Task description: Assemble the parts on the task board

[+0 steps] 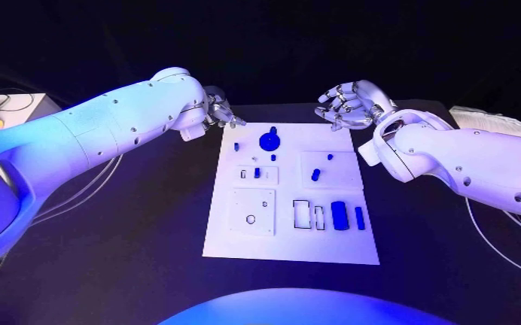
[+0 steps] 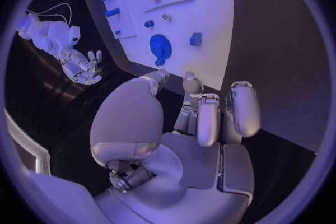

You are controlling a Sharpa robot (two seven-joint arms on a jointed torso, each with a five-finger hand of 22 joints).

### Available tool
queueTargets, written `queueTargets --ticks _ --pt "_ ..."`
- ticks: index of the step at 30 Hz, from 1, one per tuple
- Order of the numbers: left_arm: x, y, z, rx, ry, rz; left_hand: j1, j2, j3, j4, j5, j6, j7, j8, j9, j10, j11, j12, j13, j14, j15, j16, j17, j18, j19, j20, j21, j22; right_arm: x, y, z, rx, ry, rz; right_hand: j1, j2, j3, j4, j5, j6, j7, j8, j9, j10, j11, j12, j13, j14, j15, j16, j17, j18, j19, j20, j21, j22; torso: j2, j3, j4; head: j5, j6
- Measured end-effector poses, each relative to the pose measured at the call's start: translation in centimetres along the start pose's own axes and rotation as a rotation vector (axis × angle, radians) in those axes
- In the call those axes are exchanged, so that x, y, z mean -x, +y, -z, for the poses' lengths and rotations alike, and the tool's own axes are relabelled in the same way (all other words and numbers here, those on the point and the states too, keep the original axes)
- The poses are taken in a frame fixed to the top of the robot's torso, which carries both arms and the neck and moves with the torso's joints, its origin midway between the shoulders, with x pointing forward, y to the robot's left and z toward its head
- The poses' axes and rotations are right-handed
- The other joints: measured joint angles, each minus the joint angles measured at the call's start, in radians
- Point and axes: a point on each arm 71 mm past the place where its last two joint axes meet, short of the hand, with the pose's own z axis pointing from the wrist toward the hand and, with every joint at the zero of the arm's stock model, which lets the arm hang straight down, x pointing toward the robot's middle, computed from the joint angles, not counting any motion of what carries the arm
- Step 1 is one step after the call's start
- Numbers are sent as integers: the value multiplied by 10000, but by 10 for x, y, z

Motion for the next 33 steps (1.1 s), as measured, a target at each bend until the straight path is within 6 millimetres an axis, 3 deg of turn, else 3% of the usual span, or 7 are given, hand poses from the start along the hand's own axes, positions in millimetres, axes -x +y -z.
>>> queueTargets --ticks 5,10,14,21,28,33 --pt "-4 3 -6 231 260 -232 -187 -70 -71 66 0 36 27 0 -64 0 -1 0 0 0 0 0 8 0 0 -1 0 0 0 1 0 46 -74 -24 -67 -67 271 -21 271 -19 -2 222 25 -13 -16 -757 -1059 70 70 -899 -150 -2 80 27 -489 -669 41 -6 0 18 17" --pt "-7 8 -10 428 416 -322 -318 -70 -222 51 0 141 -6 0 -101 1 -1 57 35 0 0 0 7 0 38 37 0 39 0 1 0 92 -202 -75 -74 -163 472 -70 328 38 55 299 -77 154 112 -1772 -2412 -20 160 -2082 -347 -2 33 74 -1074 -1497 85 -12 -19 41 36" --pt "-9 9 -12 458 481 -348 -424 -70 -277 52 -37 141 -6 0 -111 1 -1 65 50 0 0 0 7 0 37 37 0 55 1 1 0 110 -306 -128 -114 -202 556 -98 328 42 58 299 -179 231 189 -2432 -3268 -254 394 -2989 -697 -4 -195 302 -1473 -2088 91 -12 -22 40 18" --pt "-10 9 -13 433 563 -372 -557 -97 -431 63 -36 176 -42 0 -142 2 -1 115 77 0 0 39 6 0 37 36 0 105 1 2 -1 153 -397 -247 -114 -202 611 -152 328 93 109 94 -426 539 497 -3248 -4577 -1205 766 -4848 -1915 -5 -1522 768 -1510 -3653 94 -17 -13 30 -12" --pt "-12 10 -13 437 817 -475 -568 -109 -456 37 -36 176 -42 0 -166 2 -1 115 69 0 -1 39 6 0 37 36 0 102 1 2 -1 171 -415 -344 -114 -202 636 -182 369 93 109 -20 -550 592 551 -3545 -5251 -1363 924 -5545 -2634 -4 -1841 978 -1509 -4565 86 -18 -2 37 -49" --pt "-14 11 -13 484 1061 -592 -486 -27 -456 37 -36 176 -43 0 -183 2 -1 115 33 0 -1 39 5 1 37 35 0 87 1 2 -1 186 -419 -390 -114 -202 609 -209 369 93 109 -31 -578 620 579 -3595 -5407 -1363 924 -5657 -2815 -4 -1893 959 -1509 -4781 85 -20 -2 38 -64"
